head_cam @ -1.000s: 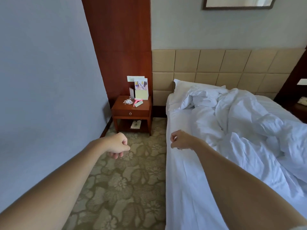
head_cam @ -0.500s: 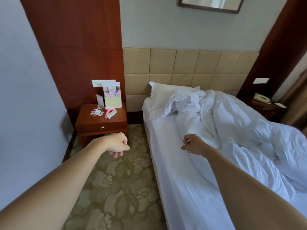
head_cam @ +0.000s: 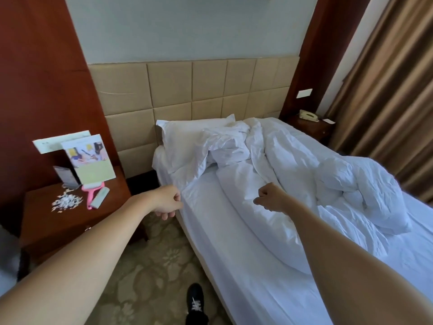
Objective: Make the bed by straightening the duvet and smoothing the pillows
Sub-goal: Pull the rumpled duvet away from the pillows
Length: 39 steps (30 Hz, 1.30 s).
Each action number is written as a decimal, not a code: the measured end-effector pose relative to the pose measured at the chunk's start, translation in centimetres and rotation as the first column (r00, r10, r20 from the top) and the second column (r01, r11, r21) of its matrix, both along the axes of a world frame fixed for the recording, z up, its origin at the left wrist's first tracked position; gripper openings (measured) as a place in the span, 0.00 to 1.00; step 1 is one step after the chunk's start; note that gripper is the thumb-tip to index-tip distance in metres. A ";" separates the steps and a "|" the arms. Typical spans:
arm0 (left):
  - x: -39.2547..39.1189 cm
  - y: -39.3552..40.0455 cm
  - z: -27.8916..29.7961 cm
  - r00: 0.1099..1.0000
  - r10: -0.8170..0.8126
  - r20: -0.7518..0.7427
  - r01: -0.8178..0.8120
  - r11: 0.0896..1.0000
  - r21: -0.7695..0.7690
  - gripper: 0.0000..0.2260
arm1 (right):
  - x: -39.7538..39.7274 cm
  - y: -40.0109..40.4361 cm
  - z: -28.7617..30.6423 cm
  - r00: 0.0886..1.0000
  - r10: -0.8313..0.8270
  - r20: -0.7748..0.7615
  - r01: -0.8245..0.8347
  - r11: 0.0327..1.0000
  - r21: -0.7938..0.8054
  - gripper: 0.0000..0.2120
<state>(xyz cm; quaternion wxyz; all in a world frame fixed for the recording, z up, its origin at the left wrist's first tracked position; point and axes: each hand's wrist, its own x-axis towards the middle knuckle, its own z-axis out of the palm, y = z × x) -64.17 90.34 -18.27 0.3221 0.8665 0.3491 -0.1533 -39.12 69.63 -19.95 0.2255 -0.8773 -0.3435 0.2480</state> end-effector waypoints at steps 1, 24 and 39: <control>1.4 1.8 -0.4 1.000 -0.007 -0.011 0.007 1.000 -0.007 0.09 | 1.2 1.5 -0.6 1.000 -0.013 -0.009 0.013 1.000 0.002 0.24; 40.8 34.1 -12.3 0.990 -0.124 0.070 0.109 0.976 0.189 0.21 | 29.1 34.8 -8.8 0.944 -0.324 -0.064 0.323 0.946 -0.021 0.17; 53.5 45.6 -25.2 0.916 -0.384 0.116 0.388 0.922 -0.007 0.15 | 33.6 48.6 -20.1 0.942 -0.215 0.257 0.304 0.872 -0.385 0.47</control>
